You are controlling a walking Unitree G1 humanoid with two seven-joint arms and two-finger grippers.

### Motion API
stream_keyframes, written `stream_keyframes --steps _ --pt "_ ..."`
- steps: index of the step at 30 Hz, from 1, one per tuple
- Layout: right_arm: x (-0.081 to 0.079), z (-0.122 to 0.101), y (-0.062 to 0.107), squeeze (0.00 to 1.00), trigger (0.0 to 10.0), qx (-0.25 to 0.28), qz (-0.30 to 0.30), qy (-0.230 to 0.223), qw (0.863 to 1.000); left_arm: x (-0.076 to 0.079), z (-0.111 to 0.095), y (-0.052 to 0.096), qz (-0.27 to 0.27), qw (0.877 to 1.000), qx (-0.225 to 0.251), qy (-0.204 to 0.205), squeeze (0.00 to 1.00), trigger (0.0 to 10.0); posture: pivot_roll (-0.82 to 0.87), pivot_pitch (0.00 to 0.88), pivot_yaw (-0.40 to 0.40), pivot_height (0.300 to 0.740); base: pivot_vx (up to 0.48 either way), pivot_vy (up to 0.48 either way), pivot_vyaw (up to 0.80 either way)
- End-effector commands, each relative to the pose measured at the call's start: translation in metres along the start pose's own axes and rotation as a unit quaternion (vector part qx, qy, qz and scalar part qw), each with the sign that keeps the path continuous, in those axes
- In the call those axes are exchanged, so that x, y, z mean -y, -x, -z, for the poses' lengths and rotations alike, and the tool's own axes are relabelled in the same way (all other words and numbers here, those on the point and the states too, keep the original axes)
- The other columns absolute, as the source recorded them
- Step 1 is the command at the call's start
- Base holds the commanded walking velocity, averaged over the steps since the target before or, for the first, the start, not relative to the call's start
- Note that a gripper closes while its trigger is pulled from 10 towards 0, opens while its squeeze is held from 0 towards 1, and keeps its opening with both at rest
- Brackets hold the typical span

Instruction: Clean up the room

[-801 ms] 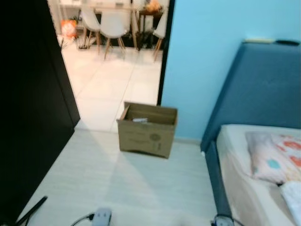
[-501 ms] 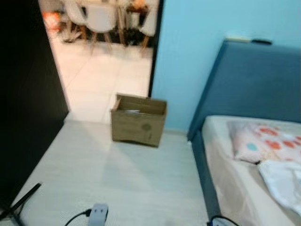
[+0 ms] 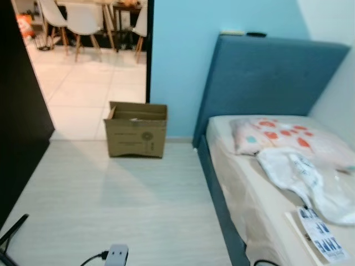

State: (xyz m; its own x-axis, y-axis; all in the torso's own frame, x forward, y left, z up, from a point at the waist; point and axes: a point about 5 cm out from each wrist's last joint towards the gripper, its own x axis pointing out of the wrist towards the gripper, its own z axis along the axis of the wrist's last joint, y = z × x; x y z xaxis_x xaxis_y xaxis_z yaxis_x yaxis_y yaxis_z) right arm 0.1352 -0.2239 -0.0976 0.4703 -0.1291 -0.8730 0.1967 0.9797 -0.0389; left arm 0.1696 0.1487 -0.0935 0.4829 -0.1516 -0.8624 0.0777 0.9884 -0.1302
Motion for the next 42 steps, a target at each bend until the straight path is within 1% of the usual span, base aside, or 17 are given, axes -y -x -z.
stream_keyframes --steps 1,6,8,9,10,11,14,15,18,20,30,38,42 --pt "0.002 -0.002 0.0 0.0 10.0 0.003 0.001 0.003 1.0 -0.003 -0.012 -0.001 -0.016 0.999 0.023 -0.025 0.0 10.0 0.03 0.029 -0.055 0.74 0.0 0.0 -0.76" --pt "0.002 -0.002 0.0 0.0 10.0 0.003 0.001 0.003 1.0 -0.003 -0.02 -0.001 -0.019 0.999 0.035 -0.027 0.0 10.0 0.03 0.029 -0.057 0.74 0.0 0.0 -0.76" --pt "0.001 -0.002 0.0 0.0 10.0 0.003 0.001 0.004 1.0 -0.003 -0.027 -0.001 -0.019 0.998 0.045 -0.037 0.0 10.0 0.03 0.029 -0.057 0.74 0.0 0.0 -0.76" --pt "0.001 -0.002 0.0 0.0 10.0 0.003 0.001 0.004 1.0 -0.003 -0.027 -0.001 -0.019 0.998 0.045 -0.037 0.0 10.0 0.03 0.029 -0.057 0.74 0.0 0.0 -0.76" --pt "0.001 -0.003 0.0 0.0 10.0 0.004 0.0 0.005 1.0 -0.001 -0.029 -0.001 -0.012 0.998 0.048 -0.044 0.0 10.0 0.03 0.028 -0.054 0.74 0.0 0.0 -0.76" --pt "0.001 -0.003 0.0 0.0 10.0 0.004 0.0 0.006 1.0 0.001 -0.031 -0.002 -0.001 0.998 0.049 -0.042 0.0 10.0 0.02 0.03 -0.051 0.74 0.0 0.0 -0.76" --pt "0.0 -0.003 0.0 0.0 10.0 0.004 0.0 0.006 1.0 0.003 -0.032 -0.002 0.01 0.998 0.05 -0.039 0.0 10.0 0.02 0.029 -0.05 0.74 0.0 0.0 -0.76" --pt "-0.001 -0.004 -0.001 0.0 10.0 0.005 -0.001 0.006 1.0 0.006 -0.033 -0.002 0.025 0.998 0.052 -0.033 0.0 10.0 0.02 0.03 -0.049 0.74 0.0 0.0 -0.76" --pt "-0.002 -0.004 -0.001 0.0 10.0 0.007 -0.001 0.006 1.0 0.007 -0.034 -0.002 0.029 0.998 0.053 -0.03 0.0 10.0 0.02 0.03 -0.049 0.74 0.0 0.0 -0.76" --pt "-0.002 -0.006 -0.001 0.0 10.0 0.011 -0.001 0.008 1.0 0.008 -0.034 -0.003 0.032 0.998 0.054 -0.025 0.0 10.0 0.03 0.028 -0.049 0.74 0.304 0.0 -0.54" --pt "-0.004 -0.01 -0.001 0.0 10.0 0.021 -0.003 0.009 1.0 0.007 -0.034 -0.002 0.037 0.998 0.051 -0.025 0.0 10.0 0.03 0.012 -0.048 0.74 0.442 0.0 0.0" --pt "-0.004 -0.01 -0.001 0.0 10.0 0.019 -0.002 0.01 1.0 0.007 -0.035 -0.002 0.041 0.997 0.051 -0.029 0.0 10.0 0.03 0.007 -0.048 0.74 0.469 0.0 -0.78" --pt "-0.003 -0.009 -0.001 0.0 10.0 0.023 -0.002 0.014 1.0 0.007 -0.035 -0.002 0.041 0.997 0.051 -0.029 0.0 10.0 0.03 0.006 -0.048 0.74 0.387 0.0 0.0"
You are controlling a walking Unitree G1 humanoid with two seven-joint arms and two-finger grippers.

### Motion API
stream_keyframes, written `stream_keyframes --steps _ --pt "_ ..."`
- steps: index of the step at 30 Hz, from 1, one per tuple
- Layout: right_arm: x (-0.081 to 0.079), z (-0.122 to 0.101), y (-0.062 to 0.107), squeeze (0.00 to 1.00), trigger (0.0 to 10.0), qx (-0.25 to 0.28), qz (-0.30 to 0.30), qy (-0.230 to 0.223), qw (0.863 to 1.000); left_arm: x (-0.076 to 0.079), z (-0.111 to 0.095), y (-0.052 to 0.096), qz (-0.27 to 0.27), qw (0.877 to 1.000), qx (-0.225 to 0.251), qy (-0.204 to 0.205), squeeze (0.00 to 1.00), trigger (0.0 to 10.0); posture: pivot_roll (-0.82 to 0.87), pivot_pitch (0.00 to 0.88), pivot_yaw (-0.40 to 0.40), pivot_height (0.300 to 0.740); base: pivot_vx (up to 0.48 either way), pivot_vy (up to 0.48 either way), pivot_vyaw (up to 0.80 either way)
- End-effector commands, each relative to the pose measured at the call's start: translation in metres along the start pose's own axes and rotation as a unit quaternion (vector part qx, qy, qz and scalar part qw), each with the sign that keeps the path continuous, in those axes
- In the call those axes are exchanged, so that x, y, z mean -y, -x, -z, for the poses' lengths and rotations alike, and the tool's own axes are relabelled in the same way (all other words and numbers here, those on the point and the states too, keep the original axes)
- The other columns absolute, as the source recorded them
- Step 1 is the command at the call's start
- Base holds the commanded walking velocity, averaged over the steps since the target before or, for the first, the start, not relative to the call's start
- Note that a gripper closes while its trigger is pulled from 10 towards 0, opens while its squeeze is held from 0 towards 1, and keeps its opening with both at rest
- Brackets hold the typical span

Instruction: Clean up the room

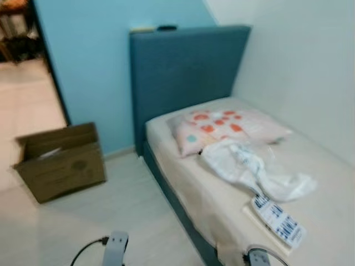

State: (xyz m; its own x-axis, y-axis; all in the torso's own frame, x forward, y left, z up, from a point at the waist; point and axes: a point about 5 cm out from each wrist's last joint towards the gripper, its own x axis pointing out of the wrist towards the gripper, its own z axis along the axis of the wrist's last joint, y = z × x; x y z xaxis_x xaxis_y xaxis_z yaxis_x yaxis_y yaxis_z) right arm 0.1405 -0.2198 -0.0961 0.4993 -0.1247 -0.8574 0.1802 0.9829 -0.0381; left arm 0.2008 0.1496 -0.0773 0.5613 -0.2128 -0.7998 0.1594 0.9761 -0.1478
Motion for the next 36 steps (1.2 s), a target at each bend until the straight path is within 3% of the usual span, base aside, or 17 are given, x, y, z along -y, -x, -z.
stream_keyframes --steps 1,17,29,31,36 --pt "0.002 -0.004 0.0 0.0 10.0 0.007 0.003 0.007 1.0 0.009 0.0 -0.002 0.012 1.0 0.0 0.001 0.0 10.0 0.03 0.006 -0.048 0.74 0.382 0.0 0.0" --pt "0.003 -0.007 -0.001 0.0 10.0 0.012 0.005 0.019 1.0 0.008 0.002 -0.002 0.01 1.0 -0.002 0.003 0.0 10.0 0.03 0.025 -0.043 0.74 0.324 0.0 0.0" --pt "0.002 -0.026 -0.003 0.0 10.0 0.042 0.008 -0.003 0.999 0.007 0.0 -0.002 0.002 1.0 0.005 0.015 0.0 10.0 0.03 0.024 -0.04 0.74 0.021 0.0 -0.77" --pt "-0.001 -0.034 -0.004 0.0 10.0 0.052 0.006 -0.013 0.999 0.007 0.0 -0.002 0.001 1.0 0.006 0.015 0.0 10.0 0.03 0.024 -0.039 0.74 0.0 0.0 -0.77" --pt "-0.006 -0.085 -0.006 0.0 10.0 0.128 -0.012 -0.077 0.989 0.006 -0.001 -0.001 -0.001 1.0 0.006 0.011 0.0 10.0 0.03 0.023 -0.035 0.74 0.0 0.0 -0.77"
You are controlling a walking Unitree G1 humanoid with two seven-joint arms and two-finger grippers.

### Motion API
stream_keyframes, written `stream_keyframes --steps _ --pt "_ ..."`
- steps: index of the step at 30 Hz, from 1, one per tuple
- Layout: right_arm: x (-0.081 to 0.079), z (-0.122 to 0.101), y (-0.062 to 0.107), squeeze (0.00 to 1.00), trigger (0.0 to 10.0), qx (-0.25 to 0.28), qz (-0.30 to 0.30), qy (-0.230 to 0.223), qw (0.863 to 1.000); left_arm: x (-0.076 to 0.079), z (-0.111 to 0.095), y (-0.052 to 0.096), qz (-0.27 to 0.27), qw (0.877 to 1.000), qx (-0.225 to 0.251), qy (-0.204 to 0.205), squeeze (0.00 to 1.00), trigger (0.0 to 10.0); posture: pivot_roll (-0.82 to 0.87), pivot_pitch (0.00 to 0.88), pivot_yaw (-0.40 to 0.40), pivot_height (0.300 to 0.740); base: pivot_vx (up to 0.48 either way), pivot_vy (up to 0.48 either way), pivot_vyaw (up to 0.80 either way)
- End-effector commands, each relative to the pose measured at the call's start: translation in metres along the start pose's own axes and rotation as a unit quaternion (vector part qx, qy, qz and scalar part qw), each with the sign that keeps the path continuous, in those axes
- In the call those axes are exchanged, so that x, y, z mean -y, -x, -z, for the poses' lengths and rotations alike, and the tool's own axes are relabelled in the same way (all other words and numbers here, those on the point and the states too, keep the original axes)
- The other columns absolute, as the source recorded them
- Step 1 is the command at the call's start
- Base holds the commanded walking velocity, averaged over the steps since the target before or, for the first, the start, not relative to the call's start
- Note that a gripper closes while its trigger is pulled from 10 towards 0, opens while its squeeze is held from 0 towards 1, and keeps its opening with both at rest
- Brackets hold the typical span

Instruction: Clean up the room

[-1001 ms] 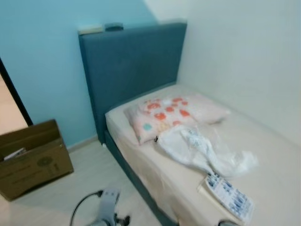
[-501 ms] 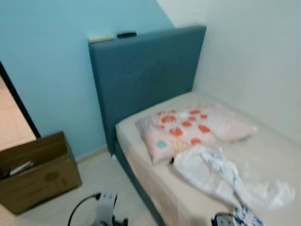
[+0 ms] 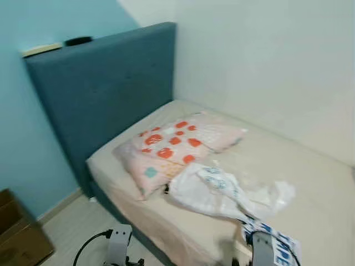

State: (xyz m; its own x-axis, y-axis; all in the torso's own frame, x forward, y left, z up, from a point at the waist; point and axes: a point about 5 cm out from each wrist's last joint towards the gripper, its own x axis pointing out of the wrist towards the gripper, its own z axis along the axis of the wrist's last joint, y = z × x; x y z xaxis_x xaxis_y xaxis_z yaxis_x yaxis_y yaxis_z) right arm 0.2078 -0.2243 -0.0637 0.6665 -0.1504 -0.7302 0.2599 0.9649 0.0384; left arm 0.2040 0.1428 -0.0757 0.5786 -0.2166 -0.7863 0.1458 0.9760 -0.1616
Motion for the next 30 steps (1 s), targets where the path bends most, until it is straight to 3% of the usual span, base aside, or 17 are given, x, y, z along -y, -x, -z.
stream_keyframes --steps 1,4,5,6,9,17,30 --pt "-0.001 -0.01 -0.002 0.0 10.0 0.023 -0.005 -0.022 0.999 -0.001 0.003 0.001 -0.003 1.0 -0.005 0.002 0.0 10.0 0.03 0.023 -0.035 0.74 0.0 0.0 -0.77" --pt "-0.007 -0.042 -0.005 0.0 10.0 0.075 -0.026 -0.049 0.996 -0.001 0.003 0.001 -0.003 1.0 -0.004 0.002 0.0 10.0 0.03 0.024 -0.034 0.74 0.0 0.0 -0.51" --pt "-0.007 -0.042 -0.005 0.0 10.0 0.075 -0.026 -0.049 0.996 -0.001 0.003 0.001 -0.003 1.0 -0.004 0.002 0.0 10.0 0.03 0.024 -0.034 0.74 0.0 0.0 0.0" --pt "-0.014 -0.06 -0.007 0.0 10.0 0.106 -0.044 -0.078 0.99 -0.001 0.003 0.001 -0.003 1.0 -0.004 0.003 0.0 10.0 0.03 0.026 -0.035 0.74 0.0 0.0 0.0" --pt "-0.024 -0.079 -0.008 0.0 10.0 0.129 -0.065 -0.087 0.986 -0.001 0.004 0.001 -0.004 1.0 -0.004 0.004 0.0 10.0 0.04 0.026 -0.037 0.74 0.0 0.0 0.0" --pt "-0.031 -0.094 -0.01 0.0 10.0 0.117 -0.075 -0.134 0.981 -0.003 0.004 0.001 -0.011 1.0 -0.001 0.012 0.0 10.0 0.04 0.032 -0.037 0.725 0.0 0.0 0.0" --pt "-0.027 -0.088 -0.01 0.0 10.0 0.097 -0.084 -0.166 0.978 -0.022 -0.002 0.005 -0.06 0.996 0.02 0.063 0.0 10.0 0.04 0.032 -0.043 0.675 0.0 0.0 0.0"
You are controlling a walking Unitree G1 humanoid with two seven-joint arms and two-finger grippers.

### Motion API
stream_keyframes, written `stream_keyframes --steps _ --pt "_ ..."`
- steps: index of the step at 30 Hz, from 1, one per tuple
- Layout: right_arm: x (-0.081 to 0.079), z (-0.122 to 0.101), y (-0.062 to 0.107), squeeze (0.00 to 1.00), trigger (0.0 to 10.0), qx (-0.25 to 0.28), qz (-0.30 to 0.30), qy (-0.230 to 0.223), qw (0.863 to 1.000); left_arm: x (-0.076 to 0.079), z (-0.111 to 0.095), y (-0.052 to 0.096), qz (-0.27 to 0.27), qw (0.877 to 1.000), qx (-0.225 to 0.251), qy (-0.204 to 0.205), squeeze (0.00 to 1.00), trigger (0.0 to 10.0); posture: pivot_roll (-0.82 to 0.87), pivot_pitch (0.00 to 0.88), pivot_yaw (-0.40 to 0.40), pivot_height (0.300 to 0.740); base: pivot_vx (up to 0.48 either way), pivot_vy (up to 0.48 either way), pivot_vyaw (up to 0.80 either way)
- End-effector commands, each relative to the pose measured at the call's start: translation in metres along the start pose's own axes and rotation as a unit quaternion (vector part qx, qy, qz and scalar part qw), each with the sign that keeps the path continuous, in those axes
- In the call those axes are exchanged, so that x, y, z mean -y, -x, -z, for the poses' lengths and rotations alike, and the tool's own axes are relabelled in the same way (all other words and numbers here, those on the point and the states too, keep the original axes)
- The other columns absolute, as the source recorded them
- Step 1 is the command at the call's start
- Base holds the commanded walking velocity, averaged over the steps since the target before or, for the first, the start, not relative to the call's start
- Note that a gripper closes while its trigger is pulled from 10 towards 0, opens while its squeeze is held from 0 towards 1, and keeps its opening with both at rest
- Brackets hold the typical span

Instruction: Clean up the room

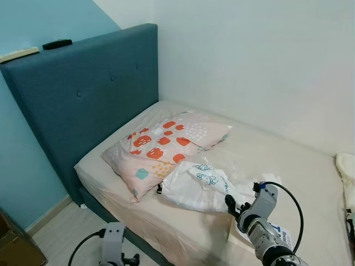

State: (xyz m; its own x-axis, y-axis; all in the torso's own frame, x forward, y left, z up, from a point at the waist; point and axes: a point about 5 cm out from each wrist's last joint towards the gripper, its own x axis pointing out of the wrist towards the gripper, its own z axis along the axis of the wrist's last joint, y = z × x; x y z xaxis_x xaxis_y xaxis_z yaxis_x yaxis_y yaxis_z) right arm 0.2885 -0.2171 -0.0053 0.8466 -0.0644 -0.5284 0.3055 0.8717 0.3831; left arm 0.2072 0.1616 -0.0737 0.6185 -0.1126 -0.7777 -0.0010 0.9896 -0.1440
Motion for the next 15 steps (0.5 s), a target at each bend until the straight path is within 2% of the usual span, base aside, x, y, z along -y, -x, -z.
stream_keyframes --steps 1,12,15 --pt "0.0063 0.0061 0.0021 0.0 10.0 -0.015 0.01 -0.012 1.0 -0.0045 0.0002 0.0008 -0.009 1.0 0.001 0.012 0.0 10.0 0.04 0.032 -0.044 0.67 0.0 0.0 0.0" --pt "0.009 0.0116 0.0036 0.0 10.0 -0.025 0.015 -0.019 0.999 -0.0028 0.0017 0.0007 -0.005 1.0 -0.001 0.009 0.0 10.0 0.05 0.02 -0.048 0.625 0.0 0.0 0.0" --pt "0.0092 0.0059 0.003 0.0 10.0 -0.007 0.016 -0.025 1.0 -0.0011 0.0034 0.0007 -0.001 1.0 -0.003 0.006 0.0 10.0 0.05 0.019 -0.047 0.615 0.0 0.0 0.0"
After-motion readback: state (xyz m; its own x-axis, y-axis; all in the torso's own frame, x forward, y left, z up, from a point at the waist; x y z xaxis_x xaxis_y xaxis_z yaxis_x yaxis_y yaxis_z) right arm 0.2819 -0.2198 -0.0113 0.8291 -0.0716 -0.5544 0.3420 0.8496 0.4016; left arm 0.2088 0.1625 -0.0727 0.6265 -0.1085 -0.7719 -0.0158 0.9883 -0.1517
